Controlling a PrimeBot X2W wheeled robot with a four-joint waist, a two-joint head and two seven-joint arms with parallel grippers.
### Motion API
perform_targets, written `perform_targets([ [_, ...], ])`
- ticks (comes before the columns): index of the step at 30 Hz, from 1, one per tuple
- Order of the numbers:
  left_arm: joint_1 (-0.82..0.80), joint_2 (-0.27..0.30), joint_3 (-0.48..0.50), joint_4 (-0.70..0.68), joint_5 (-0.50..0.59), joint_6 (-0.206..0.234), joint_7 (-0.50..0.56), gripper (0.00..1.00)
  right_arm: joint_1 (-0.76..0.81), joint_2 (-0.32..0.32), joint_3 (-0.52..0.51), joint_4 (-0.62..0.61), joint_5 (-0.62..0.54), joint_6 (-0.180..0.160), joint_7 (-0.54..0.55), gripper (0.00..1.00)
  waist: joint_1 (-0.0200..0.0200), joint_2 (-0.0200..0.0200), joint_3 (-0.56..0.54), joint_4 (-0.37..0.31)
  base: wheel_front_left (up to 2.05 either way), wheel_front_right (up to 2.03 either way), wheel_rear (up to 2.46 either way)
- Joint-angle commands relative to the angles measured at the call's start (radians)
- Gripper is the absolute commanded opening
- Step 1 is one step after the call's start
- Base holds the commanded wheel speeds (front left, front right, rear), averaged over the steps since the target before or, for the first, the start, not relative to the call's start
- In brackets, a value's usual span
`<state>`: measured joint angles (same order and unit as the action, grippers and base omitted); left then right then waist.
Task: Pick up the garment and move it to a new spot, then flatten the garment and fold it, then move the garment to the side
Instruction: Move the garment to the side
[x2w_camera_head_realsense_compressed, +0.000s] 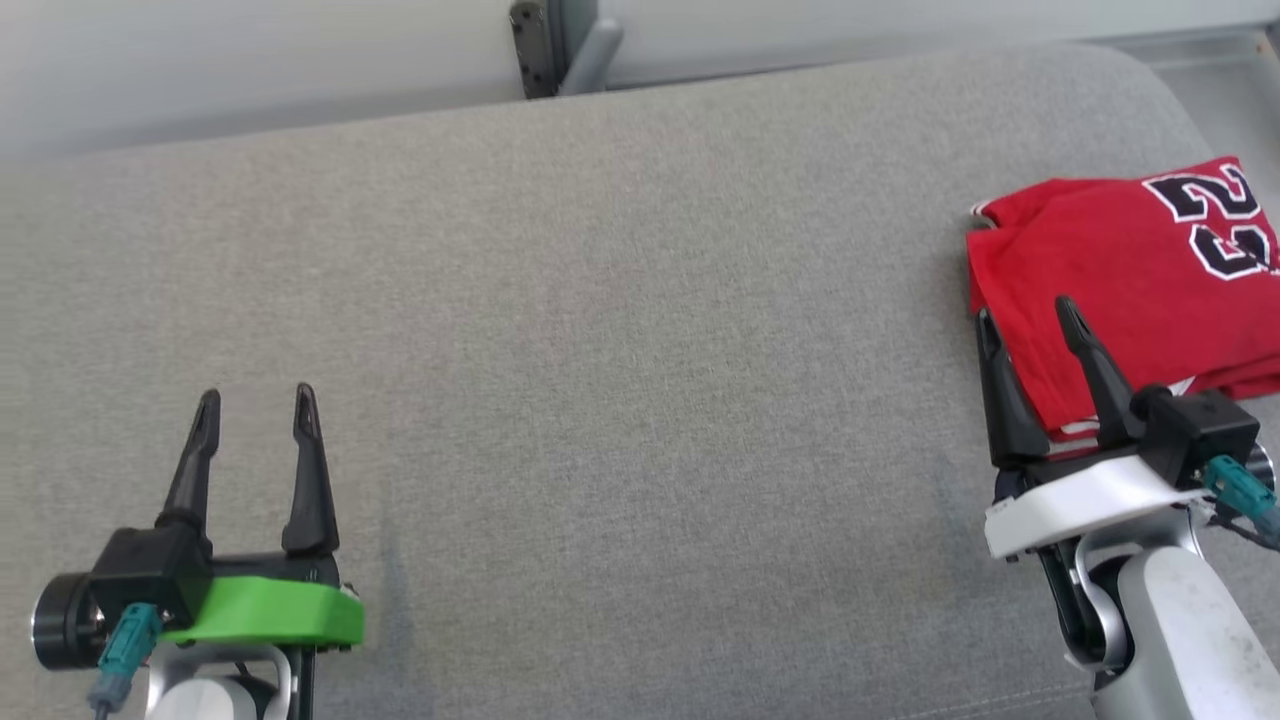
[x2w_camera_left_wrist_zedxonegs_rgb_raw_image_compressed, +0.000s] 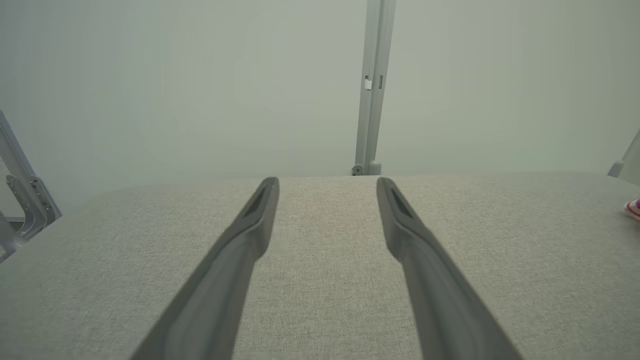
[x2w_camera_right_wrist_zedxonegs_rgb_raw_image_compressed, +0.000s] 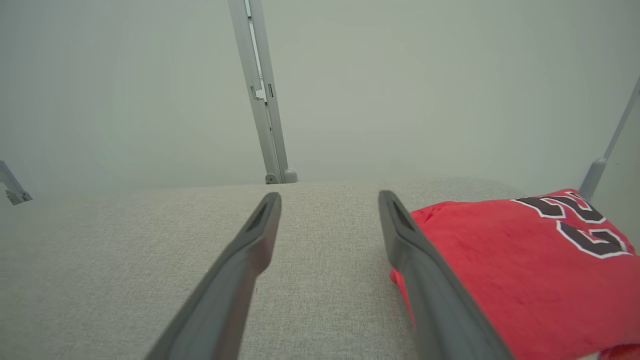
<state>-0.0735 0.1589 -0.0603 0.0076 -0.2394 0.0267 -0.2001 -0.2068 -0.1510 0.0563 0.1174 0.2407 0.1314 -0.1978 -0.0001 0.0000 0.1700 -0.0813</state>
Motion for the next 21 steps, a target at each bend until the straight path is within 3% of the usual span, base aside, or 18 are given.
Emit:
perform_targets([
  [1, 0.019, 0.002, 0.000, 0.000, -0.001, 0.003, 0.003, 1.00, 0.020, -0.003, -0.002, -0.009, -0.007, -0.002, 0.006, 1.00, 0.0001, 0.0000, -0.065, 0.039, 0.00, 0.00, 0.00],
  [12, 0.117, 0.018, -0.012, 0.011, -0.024, -0.008, 0.031, 1.00, 0.181, 0.019, -0.041, -0.107, -0.027, -0.002, 0.064, 1.00, 0.0001, 0.0000, -0.169, 0.040, 0.00, 0.00, 0.00],
  [21, 0.140, 0.030, -0.023, 0.009, -0.029, -0.006, 0.054, 1.00, 0.249, 0.034, -0.067, -0.167, -0.039, -0.001, 0.095, 1.00, 0.0001, 0.0000, -0.192, 0.036, 0.00, 0.00, 0.00],
])
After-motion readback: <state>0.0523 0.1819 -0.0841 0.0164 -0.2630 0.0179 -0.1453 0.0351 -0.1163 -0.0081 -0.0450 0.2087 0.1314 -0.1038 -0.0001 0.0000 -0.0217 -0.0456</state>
